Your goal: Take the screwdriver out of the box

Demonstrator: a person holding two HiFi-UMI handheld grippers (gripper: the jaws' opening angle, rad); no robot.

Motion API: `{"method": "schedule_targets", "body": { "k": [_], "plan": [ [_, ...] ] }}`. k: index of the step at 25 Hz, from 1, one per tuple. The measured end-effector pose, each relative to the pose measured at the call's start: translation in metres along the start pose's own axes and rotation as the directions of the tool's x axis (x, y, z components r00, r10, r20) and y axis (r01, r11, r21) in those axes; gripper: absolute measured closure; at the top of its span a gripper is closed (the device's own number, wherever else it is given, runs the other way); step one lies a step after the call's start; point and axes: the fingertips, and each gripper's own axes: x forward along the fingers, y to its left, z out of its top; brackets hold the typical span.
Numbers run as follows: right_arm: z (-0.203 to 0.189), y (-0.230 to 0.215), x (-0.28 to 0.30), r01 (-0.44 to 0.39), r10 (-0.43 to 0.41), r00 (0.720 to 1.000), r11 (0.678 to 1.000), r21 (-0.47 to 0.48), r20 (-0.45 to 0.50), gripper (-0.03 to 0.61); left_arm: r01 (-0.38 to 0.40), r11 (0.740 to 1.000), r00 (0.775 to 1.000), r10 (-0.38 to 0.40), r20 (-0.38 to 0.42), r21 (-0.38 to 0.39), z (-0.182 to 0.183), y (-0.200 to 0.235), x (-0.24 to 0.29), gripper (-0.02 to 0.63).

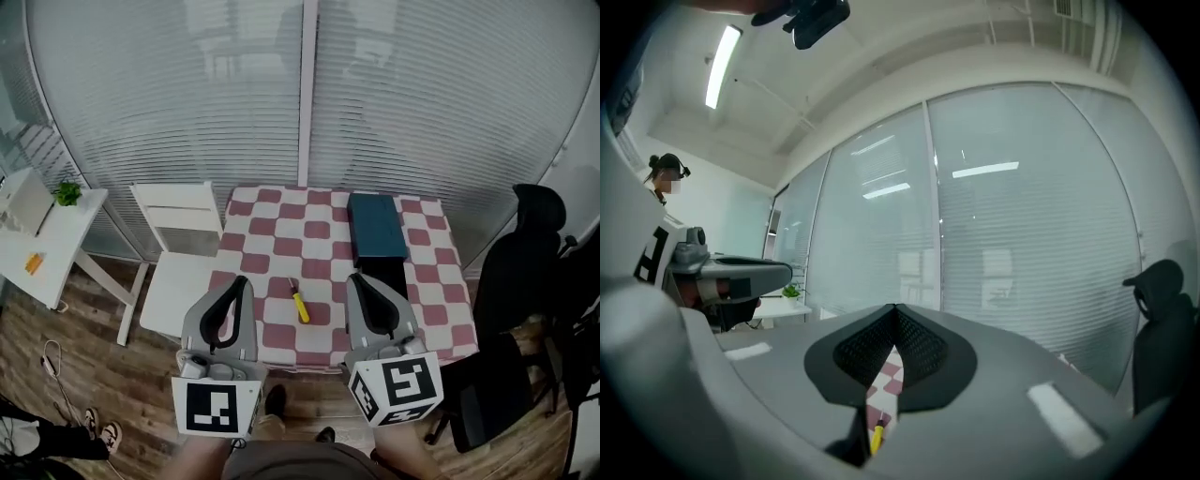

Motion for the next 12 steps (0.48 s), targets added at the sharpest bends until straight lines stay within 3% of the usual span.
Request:
{"method": "schedule_targets", "body": {
  "k": [12],
  "plan": [
    [0.039, -0.004, -0.030, -0.012, 0.017, 0.997, 0.998, -0.066, 0.082, 0.555, -0.018, 0.999, 0.998, 0.016, 0.057, 0.036, 0.042, -0.015, -0.007, 0.614]
  ]
}}
